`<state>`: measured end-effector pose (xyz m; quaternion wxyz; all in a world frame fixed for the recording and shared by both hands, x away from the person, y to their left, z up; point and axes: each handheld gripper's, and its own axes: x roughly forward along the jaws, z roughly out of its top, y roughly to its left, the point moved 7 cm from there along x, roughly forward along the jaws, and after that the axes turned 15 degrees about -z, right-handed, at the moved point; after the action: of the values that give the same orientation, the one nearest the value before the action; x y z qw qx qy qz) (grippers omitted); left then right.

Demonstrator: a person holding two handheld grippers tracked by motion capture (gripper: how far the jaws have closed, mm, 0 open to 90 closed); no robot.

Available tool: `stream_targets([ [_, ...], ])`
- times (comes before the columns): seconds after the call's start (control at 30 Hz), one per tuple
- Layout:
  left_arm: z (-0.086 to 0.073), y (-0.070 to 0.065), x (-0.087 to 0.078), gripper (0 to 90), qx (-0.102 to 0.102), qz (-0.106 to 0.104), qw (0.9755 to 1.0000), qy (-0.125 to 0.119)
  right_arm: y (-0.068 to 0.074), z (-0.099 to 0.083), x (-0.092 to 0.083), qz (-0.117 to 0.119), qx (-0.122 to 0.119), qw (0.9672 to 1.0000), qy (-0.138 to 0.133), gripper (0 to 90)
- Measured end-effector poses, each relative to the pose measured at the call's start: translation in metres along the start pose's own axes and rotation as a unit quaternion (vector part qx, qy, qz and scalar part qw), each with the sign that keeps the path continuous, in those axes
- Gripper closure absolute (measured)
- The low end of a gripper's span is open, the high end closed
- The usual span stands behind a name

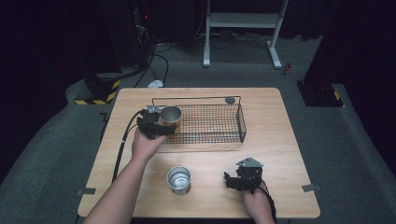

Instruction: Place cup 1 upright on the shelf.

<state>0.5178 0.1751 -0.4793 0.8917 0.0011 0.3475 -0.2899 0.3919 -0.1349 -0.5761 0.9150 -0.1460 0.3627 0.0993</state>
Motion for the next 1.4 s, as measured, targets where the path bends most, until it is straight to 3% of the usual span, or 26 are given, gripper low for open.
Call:
stream_targets([
  [0.3,-0.01,0.0,-0.01,0.0,0.002,-0.008,0.9999,-0.009,0.0,0.0,0.0,0.0,0.0,1.0,0.0,8.1],
  [0.63,-0.025,-0.002,-0.022,0.2,0.004,-0.043,0.9991,-0.007,0.0,0.0,0.0,0.0,0.0,1.0,0.0,8.1],
  [0.77,-0.03,-0.001,-0.03,0.4,0.006,-0.041,0.999,-0.016,0.0,0.0,0.0,0.0,0.0,1.0,0.0,8.1],
  [1.1,-0.053,0.01,-0.052,1.8,0.002,-0.039,0.999,-0.022,0.0,0.0,0.0,0.002,-0.004,1.0,-0.002,8.1],
  [1.27,-0.068,0.012,-0.058,3.3,-0.004,-0.057,0.9982,-0.02,0.0,0.0,0.0,0.002,-0.003,1.0,-0.002,8.1],
  [1.4,-0.083,0.013,-0.061,3.4,-0.002,-0.056,0.9983,-0.014,0.0,0.0,0.0,0.002,-0.003,1.0,-0.002,8.1],
])
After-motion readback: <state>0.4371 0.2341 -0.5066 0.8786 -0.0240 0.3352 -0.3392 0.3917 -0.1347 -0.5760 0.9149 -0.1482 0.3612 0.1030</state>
